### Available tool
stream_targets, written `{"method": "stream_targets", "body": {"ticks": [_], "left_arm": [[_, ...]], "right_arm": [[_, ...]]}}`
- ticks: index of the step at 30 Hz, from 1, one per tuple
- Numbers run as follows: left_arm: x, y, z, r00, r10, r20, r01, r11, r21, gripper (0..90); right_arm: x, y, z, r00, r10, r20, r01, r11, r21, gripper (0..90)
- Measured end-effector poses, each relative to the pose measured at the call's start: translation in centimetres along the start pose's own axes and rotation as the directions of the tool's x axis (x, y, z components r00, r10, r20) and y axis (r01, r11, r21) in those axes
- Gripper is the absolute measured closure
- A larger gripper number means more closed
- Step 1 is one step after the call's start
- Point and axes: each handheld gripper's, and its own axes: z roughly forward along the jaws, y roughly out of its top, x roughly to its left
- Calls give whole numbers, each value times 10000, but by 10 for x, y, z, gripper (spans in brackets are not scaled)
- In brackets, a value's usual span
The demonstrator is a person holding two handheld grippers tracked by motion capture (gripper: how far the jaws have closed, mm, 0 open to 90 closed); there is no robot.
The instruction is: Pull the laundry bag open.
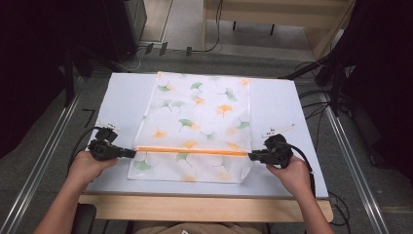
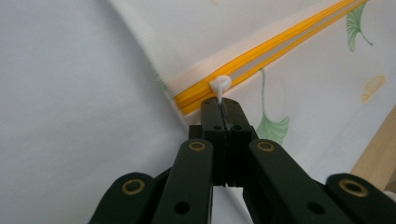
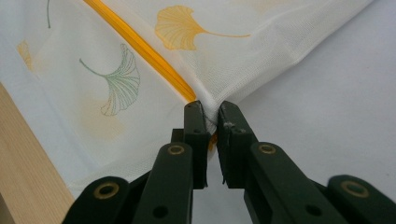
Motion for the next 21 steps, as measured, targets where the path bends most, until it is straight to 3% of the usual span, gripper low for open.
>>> {"method": "stream_targets", "body": {"ticks": [21], "left_arm": [[3,-2,-2,9996,-176,240,180,9997,-157,900]], "right_arm": [[0,1,1,10000,0,44,0,10000,46,849]]}}
